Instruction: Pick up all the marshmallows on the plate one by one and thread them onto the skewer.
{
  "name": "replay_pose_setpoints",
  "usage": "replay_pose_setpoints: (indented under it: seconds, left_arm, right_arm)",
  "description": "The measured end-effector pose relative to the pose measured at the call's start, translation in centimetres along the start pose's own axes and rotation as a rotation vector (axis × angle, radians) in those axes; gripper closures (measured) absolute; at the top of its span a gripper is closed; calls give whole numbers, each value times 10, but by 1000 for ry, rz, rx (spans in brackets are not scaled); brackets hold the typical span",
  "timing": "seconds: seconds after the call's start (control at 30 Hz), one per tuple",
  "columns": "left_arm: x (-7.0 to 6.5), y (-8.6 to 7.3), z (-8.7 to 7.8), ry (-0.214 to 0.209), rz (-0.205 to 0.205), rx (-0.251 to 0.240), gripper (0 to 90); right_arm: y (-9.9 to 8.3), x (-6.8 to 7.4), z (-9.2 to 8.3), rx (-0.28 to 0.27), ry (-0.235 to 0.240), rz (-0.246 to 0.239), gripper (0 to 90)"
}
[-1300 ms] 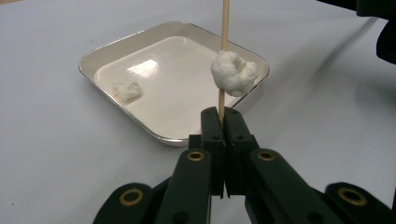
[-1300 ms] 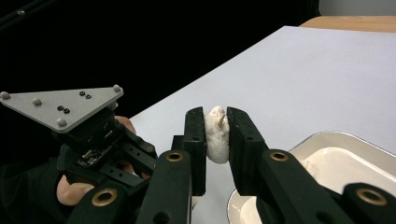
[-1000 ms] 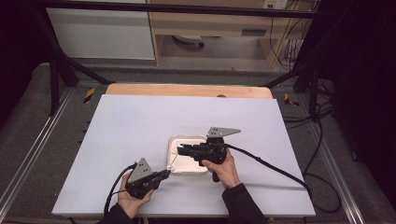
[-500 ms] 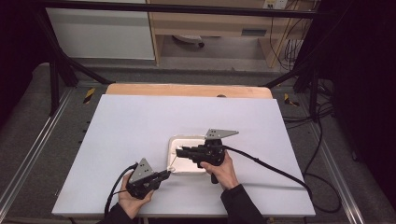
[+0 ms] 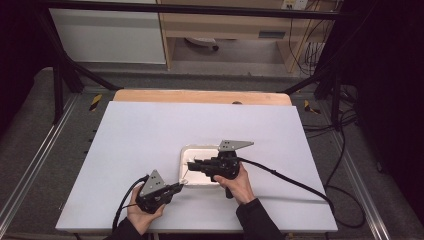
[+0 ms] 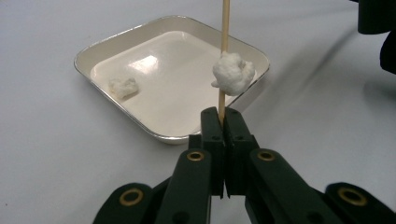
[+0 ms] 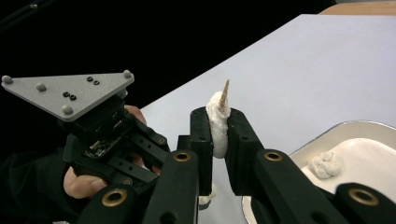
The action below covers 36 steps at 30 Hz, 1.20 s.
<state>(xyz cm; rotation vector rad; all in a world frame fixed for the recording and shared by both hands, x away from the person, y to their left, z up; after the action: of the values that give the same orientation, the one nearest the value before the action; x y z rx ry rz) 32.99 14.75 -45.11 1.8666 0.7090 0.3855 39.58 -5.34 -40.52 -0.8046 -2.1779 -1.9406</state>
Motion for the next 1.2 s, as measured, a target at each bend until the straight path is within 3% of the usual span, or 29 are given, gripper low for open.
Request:
replay_pose_setpoints:
  seconds: [0.03,0.07,0.1,0.13,0.33,0.4,0.53,0.63,0.73,0.83,1.0,1.2]
  left_arm:
    - [0,7,-3,-3,-6,-29,887]
    - [-1,12,-3,33,35,-15,888]
    - [-1,11,-3,39,40,-19,888]
    - [1,9,-2,17,-4,-22,888]
    - [2,6,-2,11,-9,-7,888]
    - [3,5,-1,19,-11,4,888]
    - [5,3,-1,16,-15,5,887]
    - [4,3,0,18,-7,2,887]
    - [4,4,-1,27,-10,-12,888]
    - [7,6,-5,38,-19,-48,888]
    - [9,4,-7,46,-24,-38,888]
    - [12,4,-10,46,-25,-36,887]
  right_arm:
    - [-2,0,2,38,6,6,828]
    - [-11,1,7,86,24,14,827]
    - [-18,1,12,73,26,0,827]
    - [-18,1,13,60,27,-2,825]
    - [-21,-1,16,64,12,14,788]
    - [-19,0,14,51,-5,8,691]
    - [-11,1,8,37,-35,-17,579]
    - [-8,2,4,56,-40,-42,563]
    - [-9,3,5,58,-38,-46,483]
    - [-16,1,9,82,-47,-19,423]
    - [-20,-1,12,84,-61,-30,332]
    - [-13,-6,3,72,-137,-79,186]
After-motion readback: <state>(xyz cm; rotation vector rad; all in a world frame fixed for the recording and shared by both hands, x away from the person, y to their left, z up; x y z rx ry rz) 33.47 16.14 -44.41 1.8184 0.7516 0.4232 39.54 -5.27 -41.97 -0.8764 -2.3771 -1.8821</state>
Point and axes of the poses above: each handheld gripper's, and its own axes: z roughly forward along the jaws, y roughly out of its top, x roughly to its left, the point moved 3 cm from there along z, roughly forward along the jaws, and after that the axes turned 5 degrees about -x, right-handed, at the moved point
